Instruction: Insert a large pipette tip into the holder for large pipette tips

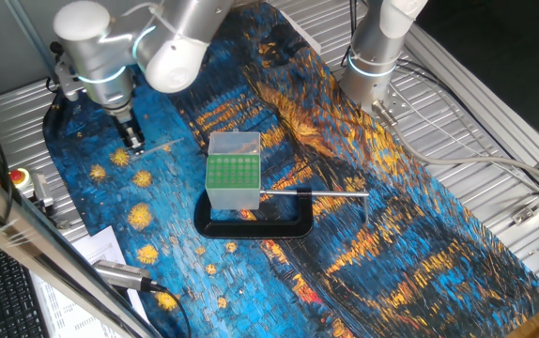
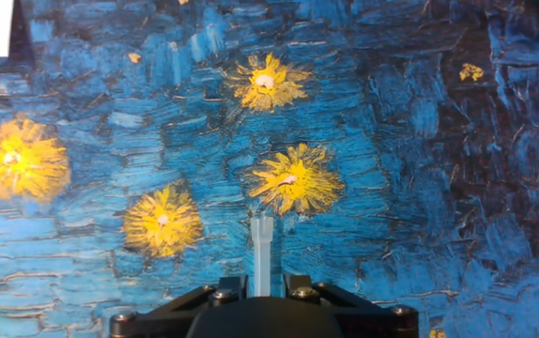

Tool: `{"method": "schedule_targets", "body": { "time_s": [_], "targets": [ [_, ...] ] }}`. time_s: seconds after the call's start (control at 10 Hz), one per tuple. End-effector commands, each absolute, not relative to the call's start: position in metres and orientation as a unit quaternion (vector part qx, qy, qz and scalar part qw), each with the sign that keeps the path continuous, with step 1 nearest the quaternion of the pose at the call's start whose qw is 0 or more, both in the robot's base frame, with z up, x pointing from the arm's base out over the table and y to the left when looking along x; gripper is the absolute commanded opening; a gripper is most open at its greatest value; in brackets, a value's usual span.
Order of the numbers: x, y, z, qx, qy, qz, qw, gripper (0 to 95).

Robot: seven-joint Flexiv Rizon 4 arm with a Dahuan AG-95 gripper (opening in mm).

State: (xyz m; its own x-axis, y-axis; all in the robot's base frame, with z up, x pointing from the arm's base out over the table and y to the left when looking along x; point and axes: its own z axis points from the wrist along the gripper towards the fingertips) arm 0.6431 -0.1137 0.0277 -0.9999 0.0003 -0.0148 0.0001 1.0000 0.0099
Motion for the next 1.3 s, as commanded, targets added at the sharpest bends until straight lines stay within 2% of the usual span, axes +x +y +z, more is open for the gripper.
{"method": "schedule_targets", "body": {
  "time_s": [0.1,1.3],
  "targets": [
    [0.640,-0.114,0.026,0.000,1.000,0.003,0.007,19.0],
    [0.650,-0.110,0.011,0.000,1.000,0.002,0.009,19.0]
  ]
}}
